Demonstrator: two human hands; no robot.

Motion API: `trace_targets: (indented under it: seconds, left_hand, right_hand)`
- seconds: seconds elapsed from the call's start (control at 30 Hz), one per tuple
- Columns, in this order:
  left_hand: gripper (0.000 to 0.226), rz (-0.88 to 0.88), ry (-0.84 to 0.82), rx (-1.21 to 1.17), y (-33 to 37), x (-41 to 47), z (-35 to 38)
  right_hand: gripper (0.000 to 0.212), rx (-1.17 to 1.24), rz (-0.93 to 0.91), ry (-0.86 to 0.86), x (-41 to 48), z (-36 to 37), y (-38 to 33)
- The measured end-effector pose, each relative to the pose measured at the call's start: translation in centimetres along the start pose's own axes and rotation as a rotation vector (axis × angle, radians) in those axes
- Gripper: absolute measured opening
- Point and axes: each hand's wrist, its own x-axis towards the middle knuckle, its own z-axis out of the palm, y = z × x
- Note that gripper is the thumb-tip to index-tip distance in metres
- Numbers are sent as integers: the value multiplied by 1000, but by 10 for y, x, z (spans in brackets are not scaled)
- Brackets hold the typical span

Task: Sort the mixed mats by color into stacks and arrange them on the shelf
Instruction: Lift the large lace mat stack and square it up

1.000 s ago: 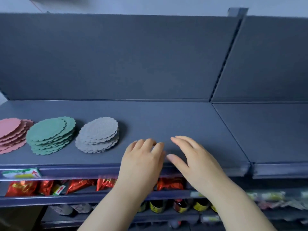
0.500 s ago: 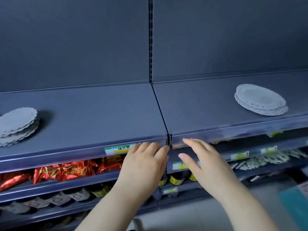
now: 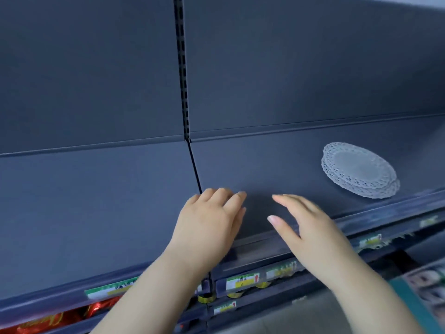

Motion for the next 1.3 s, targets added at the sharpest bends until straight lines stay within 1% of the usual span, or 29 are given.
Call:
trace_targets:
  seconds: [0.1, 0.27, 0.37, 0.5, 0.63, 0.73, 0.83, 0.93, 1.03, 1.1, 1.17, 1.23, 1.27, 1.3]
  left_hand:
    - [38, 39, -3, -9, 0, 29, 14]
    - [41, 108, -44, 18, 10, 63, 33]
    - [42, 75, -91, 58, 14, 75, 43]
    - [43, 16, -121, 111, 25, 97, 58]
    - [42, -30, -105, 122, 54, 121, 76]
    - [41, -75, -106, 105, 95, 144, 93]
    - [38, -124, -100, 74, 138, 169, 108]
    - [36, -241, -83, 36, 173, 189, 121]
    - [40, -313, -94, 51, 194, 200, 137]
    - [40, -333, -111, 97, 203, 202, 147]
    - [38, -361, -103, 132, 209, 202, 155]
    - [36, -374, -91, 176, 212, 202, 158]
    - [36, -372, -85, 201, 212, 203, 159]
    - [36, -371, -83, 222, 212, 204, 160]
  right_hand:
    - [46, -21, 31, 38, 14, -3, 15]
    - [44, 30, 97, 55, 27, 0, 43]
    - [42, 40, 106, 61, 38, -2, 63]
    - [37, -10, 90, 147, 65, -14, 102]
    - [38, -21, 78, 126, 88, -34, 146]
    - [41, -47, 75, 57, 104, -59, 191]
    - [49, -112, 108, 12, 118, -83, 235]
    - [69, -105, 201, -36, 127, -98, 271]
    - [93, 35, 302, -105, 135, -104, 293]
    - [103, 81, 325, -172, 143, -105, 304]
    - [105, 175, 366, -243, 155, -109, 315]
    - [103, 317, 425, -312, 171, -115, 326]
    - [99, 364, 447, -358, 178, -119, 331]
    - [90, 394, 456, -419, 185, -121, 335]
